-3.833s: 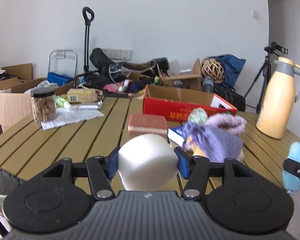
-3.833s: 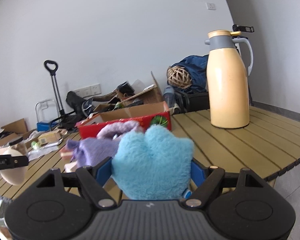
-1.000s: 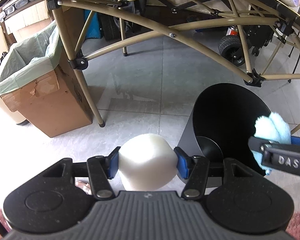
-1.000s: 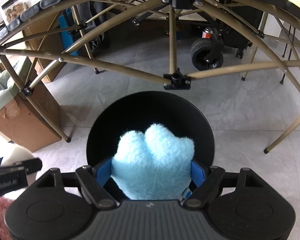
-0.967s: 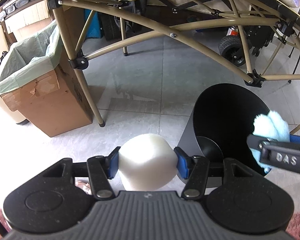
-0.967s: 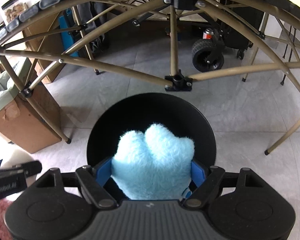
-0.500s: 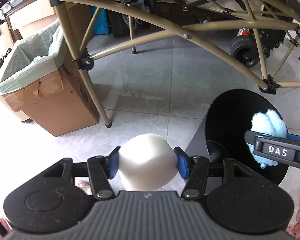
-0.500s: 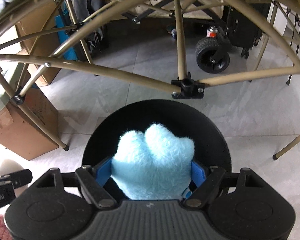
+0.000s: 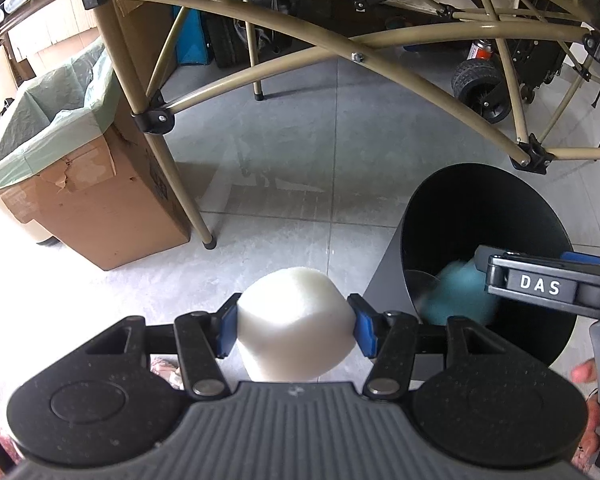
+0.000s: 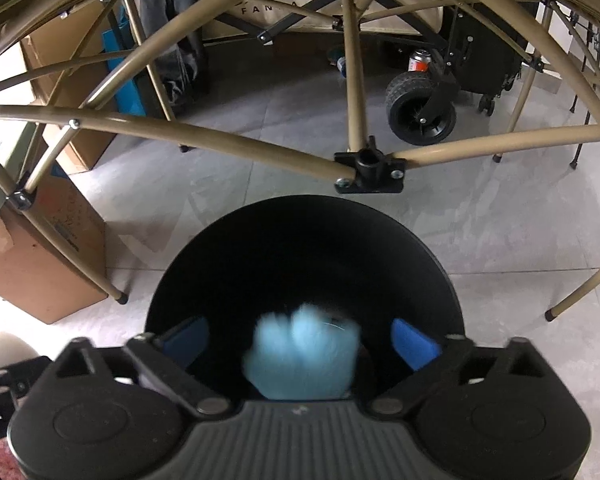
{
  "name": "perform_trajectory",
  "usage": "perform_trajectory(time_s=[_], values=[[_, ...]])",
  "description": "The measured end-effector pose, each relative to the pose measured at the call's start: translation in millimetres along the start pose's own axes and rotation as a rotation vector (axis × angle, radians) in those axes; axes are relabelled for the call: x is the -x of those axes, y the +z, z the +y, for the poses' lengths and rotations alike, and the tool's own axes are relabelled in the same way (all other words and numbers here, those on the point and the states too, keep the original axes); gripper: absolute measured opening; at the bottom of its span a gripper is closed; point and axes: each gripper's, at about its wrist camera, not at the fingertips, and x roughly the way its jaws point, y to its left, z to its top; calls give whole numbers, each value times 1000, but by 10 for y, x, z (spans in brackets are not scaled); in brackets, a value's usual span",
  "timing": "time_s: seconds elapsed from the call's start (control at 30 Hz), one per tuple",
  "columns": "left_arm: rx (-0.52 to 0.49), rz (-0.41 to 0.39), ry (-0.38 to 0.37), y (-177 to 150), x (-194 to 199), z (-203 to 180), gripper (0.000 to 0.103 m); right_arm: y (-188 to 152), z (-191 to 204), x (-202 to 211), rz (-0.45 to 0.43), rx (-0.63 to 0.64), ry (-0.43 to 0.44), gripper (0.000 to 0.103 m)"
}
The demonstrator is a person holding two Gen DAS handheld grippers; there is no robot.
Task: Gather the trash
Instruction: 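Lower the blue plush into the bin and open the right gripper, then open the left gripper over the bin to drop the foam cylinder while the right tool withdraws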
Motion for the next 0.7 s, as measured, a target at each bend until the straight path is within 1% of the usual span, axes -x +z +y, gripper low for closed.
perform_trajectory(time_s=[0.17,0.53,0.7], values=[[-1,0,1,-2,3,-2,57,-6,-34,-30,29,-14,16,103],[-4,1,2,-3,1,-7,57,4,-38,-26,38,-14,13,103],[-10,2,2,-4,0,-17,57,6,-57,-34,66,-18,-20,103]])
